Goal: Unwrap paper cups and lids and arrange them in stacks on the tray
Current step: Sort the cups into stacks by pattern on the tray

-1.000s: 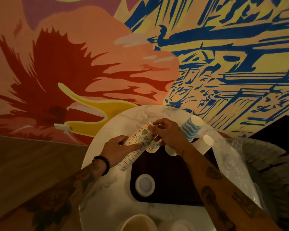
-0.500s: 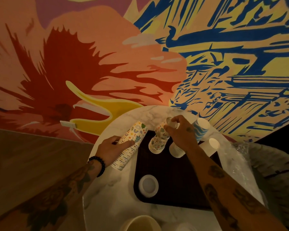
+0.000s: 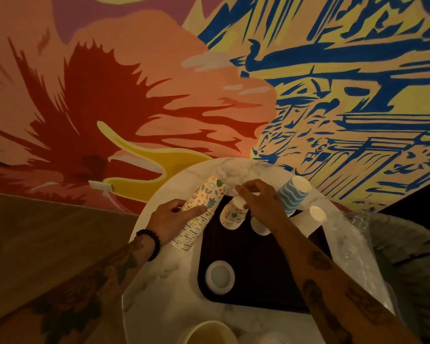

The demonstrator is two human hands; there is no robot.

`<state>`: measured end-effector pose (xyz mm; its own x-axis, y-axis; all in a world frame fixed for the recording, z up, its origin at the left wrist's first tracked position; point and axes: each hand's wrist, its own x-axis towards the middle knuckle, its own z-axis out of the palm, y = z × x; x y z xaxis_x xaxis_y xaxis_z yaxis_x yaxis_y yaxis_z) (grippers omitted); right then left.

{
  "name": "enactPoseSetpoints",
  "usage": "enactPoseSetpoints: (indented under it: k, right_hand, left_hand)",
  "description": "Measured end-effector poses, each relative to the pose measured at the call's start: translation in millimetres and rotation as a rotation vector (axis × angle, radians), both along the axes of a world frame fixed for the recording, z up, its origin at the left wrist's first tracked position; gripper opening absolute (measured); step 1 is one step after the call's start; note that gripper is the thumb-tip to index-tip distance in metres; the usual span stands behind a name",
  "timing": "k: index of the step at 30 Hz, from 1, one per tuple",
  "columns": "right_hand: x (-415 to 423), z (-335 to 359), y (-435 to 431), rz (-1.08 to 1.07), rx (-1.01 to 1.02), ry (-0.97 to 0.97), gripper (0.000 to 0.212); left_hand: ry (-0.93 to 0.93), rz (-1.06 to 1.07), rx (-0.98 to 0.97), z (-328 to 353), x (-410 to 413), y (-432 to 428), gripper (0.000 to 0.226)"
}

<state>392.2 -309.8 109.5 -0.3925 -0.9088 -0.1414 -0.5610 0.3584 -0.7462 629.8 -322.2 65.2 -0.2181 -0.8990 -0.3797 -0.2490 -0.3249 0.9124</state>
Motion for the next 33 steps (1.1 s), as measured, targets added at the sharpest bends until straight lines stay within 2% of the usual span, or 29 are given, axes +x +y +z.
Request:
enactPoseSetpoints:
  k: [3, 7, 13, 19, 24, 33]
  right_hand:
    - [12.3, 17.3, -1.8, 0.046, 0.055, -0.211, 0.044]
    - [19.4, 16.4, -1.5, 0.05, 0.07, -0.177, 0.05]
    - [17.7, 11.9, 0.0, 0.027, 0.045, -0.192, 0.04]
    - [5.2, 24.8, -7.1, -0.081, -0.097, -0.221, 0.041]
    - [-8.2, 25.4, -15.2, -0.157, -0.182, -0.089, 0.049]
    - [-5.9, -14.6, -5.2, -0.048, 0.059, 0.064, 0.057]
  left_hand:
    - [-0.014, -0.029, -0.022, 1.4, -7.5, 0.8, 0.052]
    - [-0.037, -0.093, -0.073, 3.4, -14.8, 3.9, 0.047]
    - [-0.022, -0.126, -0.068, 3.6, -16.0, 4.9, 0.045]
    - [-0.03, -0.065, -0.025, -5.4, -5.5, 1.7, 0.045]
    - [-0.004, -0.006, 0.013, -6.2, 3.5, -0.9, 0.042]
    - [0.019, 0.022, 0.028, -6.7, 8.6, -1.6, 0.047]
